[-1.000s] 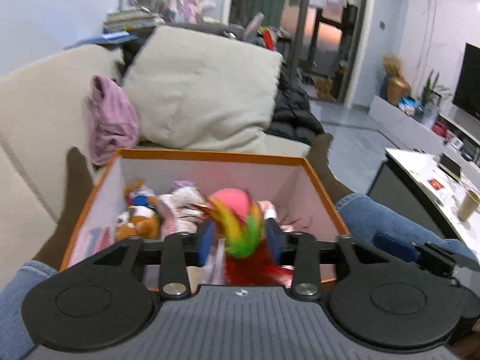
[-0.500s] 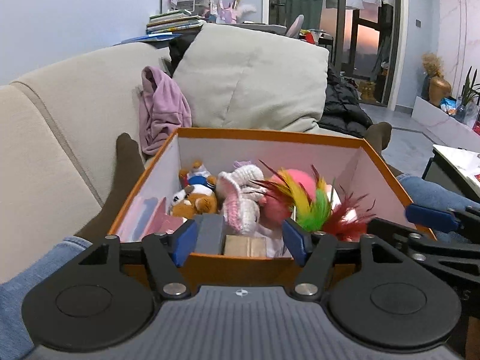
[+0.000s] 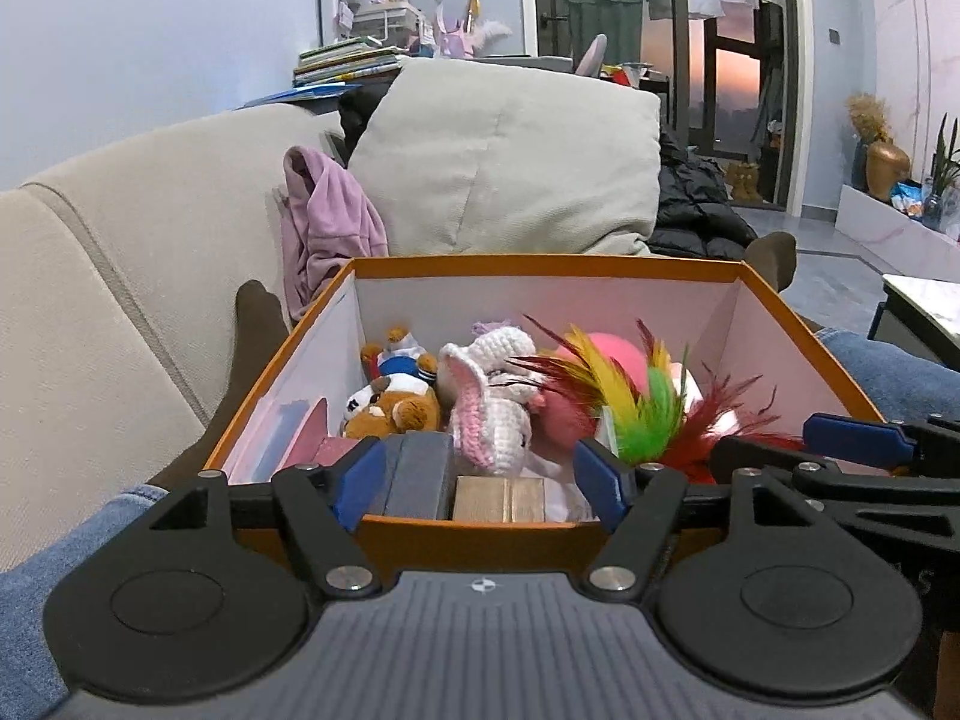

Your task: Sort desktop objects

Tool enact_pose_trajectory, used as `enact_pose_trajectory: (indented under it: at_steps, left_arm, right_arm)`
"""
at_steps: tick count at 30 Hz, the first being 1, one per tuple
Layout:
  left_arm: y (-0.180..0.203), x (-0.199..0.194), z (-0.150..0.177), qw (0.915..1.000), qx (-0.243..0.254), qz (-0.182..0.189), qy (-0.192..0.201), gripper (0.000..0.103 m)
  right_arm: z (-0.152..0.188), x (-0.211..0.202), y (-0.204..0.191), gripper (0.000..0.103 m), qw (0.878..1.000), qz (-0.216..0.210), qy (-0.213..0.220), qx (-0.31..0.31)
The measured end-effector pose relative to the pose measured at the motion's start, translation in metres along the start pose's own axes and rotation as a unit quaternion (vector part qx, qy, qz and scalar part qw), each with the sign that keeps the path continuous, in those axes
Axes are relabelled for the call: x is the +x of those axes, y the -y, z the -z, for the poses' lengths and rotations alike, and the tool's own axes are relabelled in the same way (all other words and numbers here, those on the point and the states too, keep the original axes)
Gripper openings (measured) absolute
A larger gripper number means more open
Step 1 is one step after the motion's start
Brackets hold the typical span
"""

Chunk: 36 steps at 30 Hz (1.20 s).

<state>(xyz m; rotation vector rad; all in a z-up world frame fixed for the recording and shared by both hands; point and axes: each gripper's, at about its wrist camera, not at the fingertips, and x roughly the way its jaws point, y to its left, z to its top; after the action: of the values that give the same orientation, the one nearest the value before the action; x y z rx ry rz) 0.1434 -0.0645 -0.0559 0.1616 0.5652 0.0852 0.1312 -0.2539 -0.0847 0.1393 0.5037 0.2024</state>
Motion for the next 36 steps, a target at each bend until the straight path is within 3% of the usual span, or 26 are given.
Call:
enact_pose_trajectory:
  at_steps: [36]
  left_arm:
    - [-0.0021, 0.0019, 0.0045, 0.9999, -0.003, -0.002, 0.01, 0.085]
  right_arm:
    - [0.007, 0.0001, -0.0024, 0.064, 1.0, 0.006, 0.026, -0.009]
